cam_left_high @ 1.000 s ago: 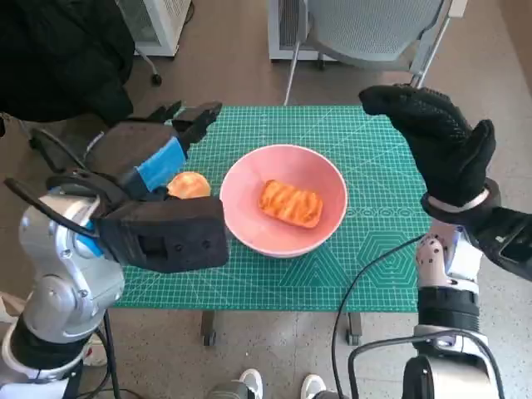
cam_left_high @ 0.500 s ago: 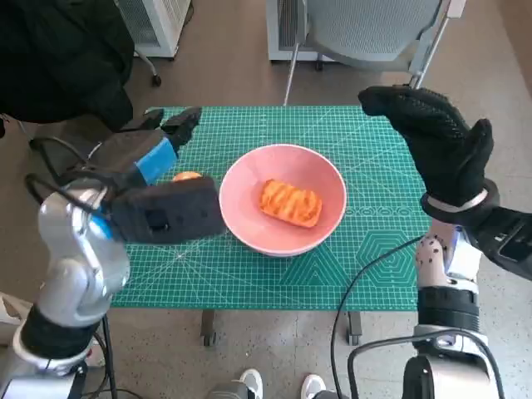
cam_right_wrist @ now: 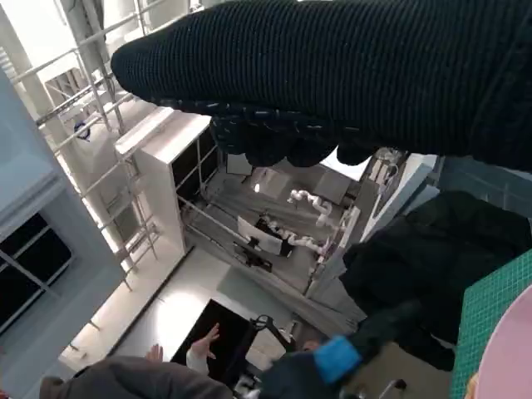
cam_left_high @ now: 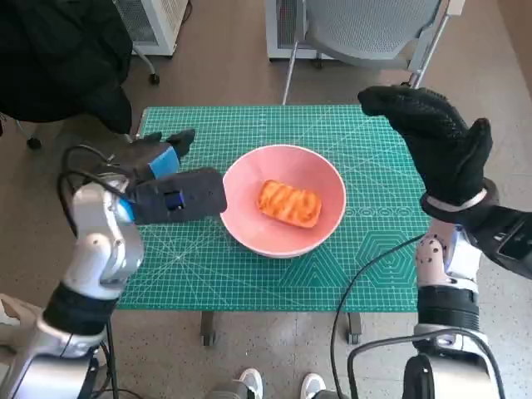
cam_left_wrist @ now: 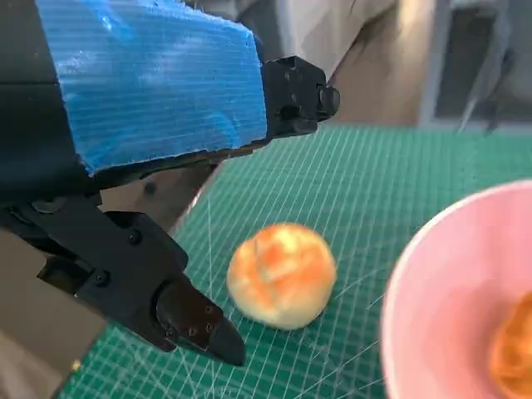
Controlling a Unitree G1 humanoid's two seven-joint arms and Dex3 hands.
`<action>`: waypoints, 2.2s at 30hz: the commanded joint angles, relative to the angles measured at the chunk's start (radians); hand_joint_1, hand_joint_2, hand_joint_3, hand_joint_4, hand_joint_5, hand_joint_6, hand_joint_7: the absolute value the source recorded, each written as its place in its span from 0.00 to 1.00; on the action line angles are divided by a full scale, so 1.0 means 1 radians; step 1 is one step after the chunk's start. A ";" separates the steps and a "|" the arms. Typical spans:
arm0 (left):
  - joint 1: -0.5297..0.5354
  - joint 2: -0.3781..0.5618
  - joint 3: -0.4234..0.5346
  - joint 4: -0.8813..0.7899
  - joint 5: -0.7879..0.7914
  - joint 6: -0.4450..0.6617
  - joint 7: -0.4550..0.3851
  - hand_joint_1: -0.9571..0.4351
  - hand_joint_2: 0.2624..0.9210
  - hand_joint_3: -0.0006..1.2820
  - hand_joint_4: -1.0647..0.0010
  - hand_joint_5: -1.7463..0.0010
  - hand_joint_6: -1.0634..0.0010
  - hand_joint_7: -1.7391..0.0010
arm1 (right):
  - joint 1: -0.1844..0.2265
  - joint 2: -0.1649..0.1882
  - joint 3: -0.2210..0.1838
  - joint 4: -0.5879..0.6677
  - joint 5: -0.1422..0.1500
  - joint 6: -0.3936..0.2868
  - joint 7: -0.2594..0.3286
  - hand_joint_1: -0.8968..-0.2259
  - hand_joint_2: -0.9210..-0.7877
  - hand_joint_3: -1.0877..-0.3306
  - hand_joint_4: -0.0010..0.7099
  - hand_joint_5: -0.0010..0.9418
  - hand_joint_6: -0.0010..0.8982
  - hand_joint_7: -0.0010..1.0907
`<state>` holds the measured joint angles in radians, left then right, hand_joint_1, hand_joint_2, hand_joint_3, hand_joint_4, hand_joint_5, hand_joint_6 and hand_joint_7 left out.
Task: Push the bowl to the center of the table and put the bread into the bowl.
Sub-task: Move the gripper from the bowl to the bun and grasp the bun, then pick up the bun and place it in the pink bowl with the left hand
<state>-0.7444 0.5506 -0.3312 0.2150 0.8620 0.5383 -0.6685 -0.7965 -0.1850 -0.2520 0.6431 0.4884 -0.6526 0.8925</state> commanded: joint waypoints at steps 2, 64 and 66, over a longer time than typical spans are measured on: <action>-0.057 -0.018 -0.022 0.109 -0.013 -0.020 0.041 0.45 0.57 0.01 1.00 1.00 0.94 0.99 | 0.020 -0.007 0.005 -0.009 0.003 0.021 0.010 0.32 0.00 0.10 0.63 0.01 0.45 0.17; -0.096 0.017 -0.048 0.097 -0.072 0.046 0.032 0.69 1.00 0.06 0.34 0.41 0.42 0.25 | 0.030 -0.008 0.006 -0.046 0.001 0.055 0.002 0.29 0.00 0.11 0.64 0.01 0.44 0.19; -0.081 0.034 -0.028 0.041 -0.075 0.051 0.028 0.69 1.00 0.05 0.32 0.42 0.43 0.25 | 0.030 -0.007 0.007 -0.048 0.001 0.056 0.001 0.30 0.00 0.11 0.64 0.01 0.44 0.19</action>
<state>-0.8600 0.5508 -0.3882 0.3384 0.8003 0.5745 -0.6239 -0.7857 -0.1908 -0.2492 0.5919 0.4894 -0.6076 0.8916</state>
